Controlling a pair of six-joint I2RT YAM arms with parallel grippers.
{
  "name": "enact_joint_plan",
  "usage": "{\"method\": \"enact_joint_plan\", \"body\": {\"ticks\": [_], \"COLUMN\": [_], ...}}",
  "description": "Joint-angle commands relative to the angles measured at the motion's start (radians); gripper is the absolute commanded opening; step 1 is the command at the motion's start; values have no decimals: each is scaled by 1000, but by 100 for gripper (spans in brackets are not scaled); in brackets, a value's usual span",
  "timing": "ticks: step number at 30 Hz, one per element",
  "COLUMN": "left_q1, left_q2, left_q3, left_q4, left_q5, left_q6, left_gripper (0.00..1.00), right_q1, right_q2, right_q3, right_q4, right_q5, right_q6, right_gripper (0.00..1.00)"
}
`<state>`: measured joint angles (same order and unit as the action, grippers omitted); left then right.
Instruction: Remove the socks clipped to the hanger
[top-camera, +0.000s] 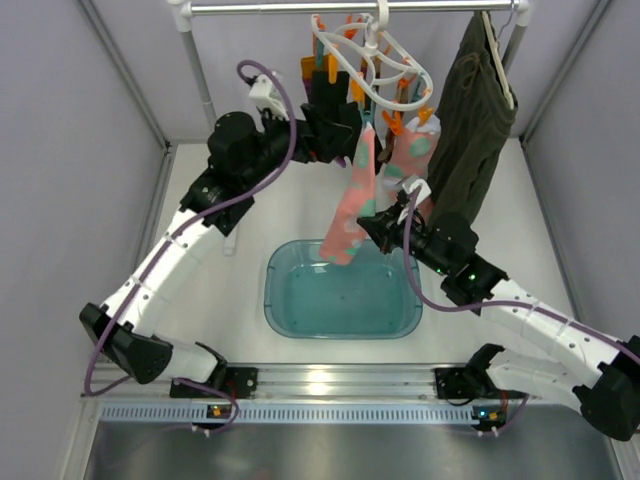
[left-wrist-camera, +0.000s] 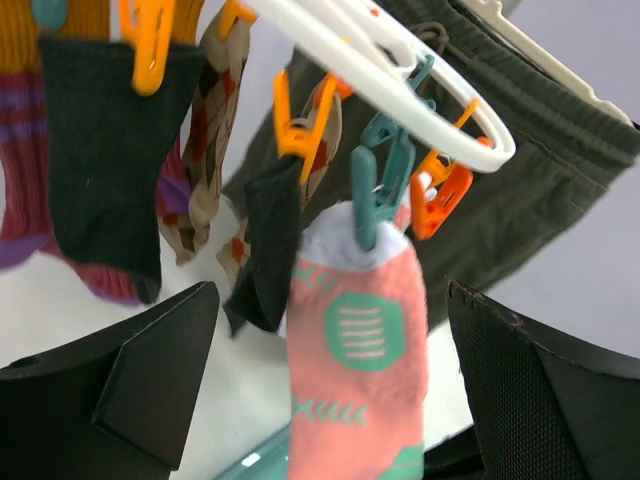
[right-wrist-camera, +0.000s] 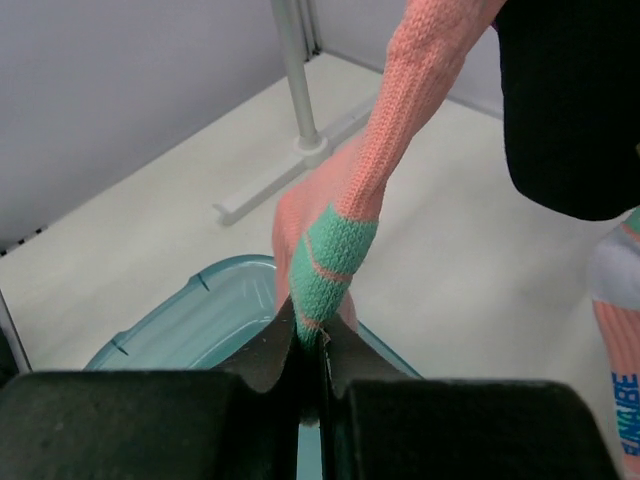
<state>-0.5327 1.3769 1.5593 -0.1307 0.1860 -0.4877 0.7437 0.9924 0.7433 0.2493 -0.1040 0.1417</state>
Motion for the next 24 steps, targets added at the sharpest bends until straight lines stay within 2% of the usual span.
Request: {"method": "enact_joint_plan", "body": {"ticks": [1, 2, 3, 6, 9, 14, 16, 22, 24], "left_q1": [-129, -157, -217, -298, -341, -351, -351, -349, -348], "left_q2": [30, 56, 73, 132, 197, 252, 263, 304, 323], "left_q3": [116, 128, 145, 197, 251, 286, 295, 338, 361], "left_q4": [66, 65, 65, 63, 62, 65, 63, 65, 65], "left_q5": [-317, -370, -416, -563, -675, -734, -718, -714, -714], "left_q6": [171, 237, 265, 349, 417, 452, 459, 510, 528], "left_gripper": [99, 99, 99, 97, 95, 88, 83, 78, 73], "right_q1": [26, 29, 39, 51, 65, 75, 77, 79, 80], "right_q2": [34, 52, 61, 81, 98, 91, 84, 88, 86], "right_q3": [89, 96, 105, 113, 120, 122, 123, 122, 120], "right_q4": [-47, -48, -47, -33, -25, -21, -24, -27, -27], "right_q5": [47, 55, 65, 93, 98, 98, 93, 63, 53], "right_q6": [-8, -11, -14, -13, -13, -13, -14, -19, -19], "right_gripper": [0, 0, 0, 0, 0, 0, 0, 0, 0]}}
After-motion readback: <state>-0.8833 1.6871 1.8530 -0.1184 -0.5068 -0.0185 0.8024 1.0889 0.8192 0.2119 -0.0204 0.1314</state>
